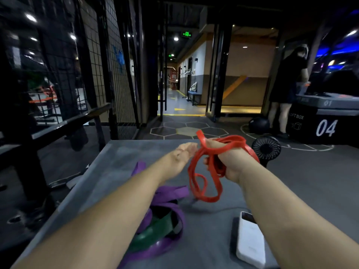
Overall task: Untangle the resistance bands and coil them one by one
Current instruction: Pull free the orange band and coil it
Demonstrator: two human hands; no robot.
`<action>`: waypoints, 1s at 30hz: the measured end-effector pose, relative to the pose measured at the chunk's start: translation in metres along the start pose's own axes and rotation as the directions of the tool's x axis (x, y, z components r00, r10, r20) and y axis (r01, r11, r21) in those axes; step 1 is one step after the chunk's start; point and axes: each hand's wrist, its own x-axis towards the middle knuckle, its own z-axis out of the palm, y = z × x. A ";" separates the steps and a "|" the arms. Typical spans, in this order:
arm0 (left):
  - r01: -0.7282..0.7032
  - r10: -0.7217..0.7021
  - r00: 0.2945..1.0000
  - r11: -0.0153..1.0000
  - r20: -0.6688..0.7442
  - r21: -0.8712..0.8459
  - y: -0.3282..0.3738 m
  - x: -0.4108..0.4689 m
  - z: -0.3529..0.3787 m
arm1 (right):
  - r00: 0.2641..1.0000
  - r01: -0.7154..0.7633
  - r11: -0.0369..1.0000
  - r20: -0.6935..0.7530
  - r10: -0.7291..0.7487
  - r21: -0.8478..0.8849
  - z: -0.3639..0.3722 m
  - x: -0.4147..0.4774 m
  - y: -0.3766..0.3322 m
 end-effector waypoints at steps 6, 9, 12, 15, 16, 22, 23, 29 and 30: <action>-0.330 0.313 0.944 0.891 -0.102 -0.313 0.056 -0.055 0.018 | 0.985 0.114 0.990 0.139 -0.102 -0.082 0.003 -0.064 -0.023; -0.426 0.382 0.904 0.842 -0.190 -0.331 0.077 -0.079 0.027 | 0.987 0.085 0.982 0.146 -0.061 -0.167 -0.003 -0.095 -0.024; -0.446 0.397 0.893 0.841 -0.211 -0.307 0.097 -0.104 0.034 | 0.979 0.113 0.980 0.184 -0.083 -0.161 -0.009 -0.127 -0.023; -0.374 0.323 0.925 0.866 -0.200 -0.332 0.105 -0.126 0.042 | 0.968 0.127 0.975 0.239 -0.081 -0.184 -0.017 -0.150 -0.017; -0.331 0.279 0.941 0.878 -0.193 -0.346 0.107 -0.132 0.044 | 0.967 0.113 0.972 0.248 -0.059 -0.206 -0.019 -0.155 -0.013; 0.009 0.002 1.000 0.870 0.021 -0.493 0.108 -0.159 0.046 | 0.919 -0.102 0.931 0.325 0.223 -0.351 -0.033 -0.176 0.030; 0.069 -0.036 0.996 0.868 0.078 -0.491 0.106 -0.161 0.045 | 0.899 -0.132 0.916 0.345 0.271 -0.378 -0.034 -0.178 0.037; 0.325 -0.201 0.912 0.886 0.358 -0.331 0.081 -0.168 0.042 | 0.743 -0.255 0.838 0.457 0.489 -0.483 -0.043 -0.181 0.080; 0.347 -0.221 0.901 0.883 0.374 -0.315 0.072 -0.167 0.043 | 0.731 -0.260 0.798 0.429 0.530 -0.543 -0.043 -0.179 0.086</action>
